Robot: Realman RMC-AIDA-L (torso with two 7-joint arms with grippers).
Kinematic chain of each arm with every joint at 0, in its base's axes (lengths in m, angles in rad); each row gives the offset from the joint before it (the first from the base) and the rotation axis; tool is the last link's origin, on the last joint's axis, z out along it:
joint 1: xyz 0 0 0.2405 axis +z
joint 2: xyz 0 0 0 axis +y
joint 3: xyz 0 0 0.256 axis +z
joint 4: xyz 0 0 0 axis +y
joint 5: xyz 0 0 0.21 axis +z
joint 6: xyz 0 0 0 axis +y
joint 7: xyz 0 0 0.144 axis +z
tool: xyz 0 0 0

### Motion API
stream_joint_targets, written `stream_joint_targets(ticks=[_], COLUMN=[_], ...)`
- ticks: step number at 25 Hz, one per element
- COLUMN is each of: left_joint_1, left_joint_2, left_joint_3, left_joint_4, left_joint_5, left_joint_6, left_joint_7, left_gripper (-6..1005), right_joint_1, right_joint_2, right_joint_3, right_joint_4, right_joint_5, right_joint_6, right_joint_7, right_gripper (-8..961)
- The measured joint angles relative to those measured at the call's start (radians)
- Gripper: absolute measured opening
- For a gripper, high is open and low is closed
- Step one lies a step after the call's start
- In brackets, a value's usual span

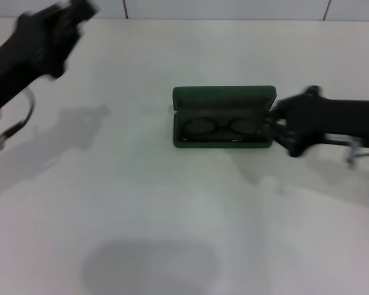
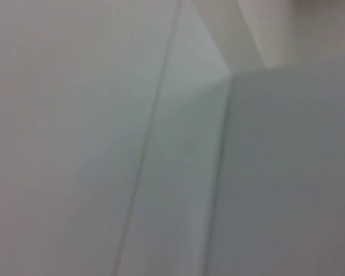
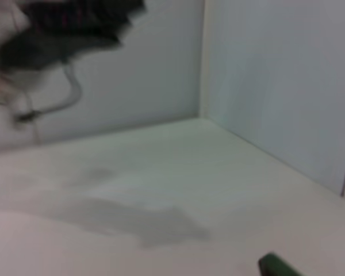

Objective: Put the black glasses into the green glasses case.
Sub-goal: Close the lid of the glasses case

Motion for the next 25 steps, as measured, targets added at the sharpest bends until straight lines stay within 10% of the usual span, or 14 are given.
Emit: stream_joint_targets(ticks=[8, 12, 25], left_joint_1=[-0.23, -0.344, -0.401], left_joint_2=[0.057, 0.065, -0.016], left_joint_3=[0.0, 0.0, -0.011], left_joint_4=[0.005, 0.015, 0.246], left_joint_5=[0.214, 0.336, 0.832], left_joint_6=[-0.215, -0.376, -0.835], left_joint_7=[-0.171, -0.277, -0.522], left_gripper=[42, 85, 232], right_joint_1=[-0.037, -0.038, -0.001], right_joint_2=[-0.007, -0.008, -0.006], right_joint_3=[0.469, 0.542, 0.556], right_joint_4=[0.286, 0.376, 0.504], right_joint_5=[0.1, 0.092, 0.073], right_joint_6=[-0.505, -0.519, -0.49], right_joint_7=[-0.211, -0.211, -0.24], right_gripper=[29, 26, 142])
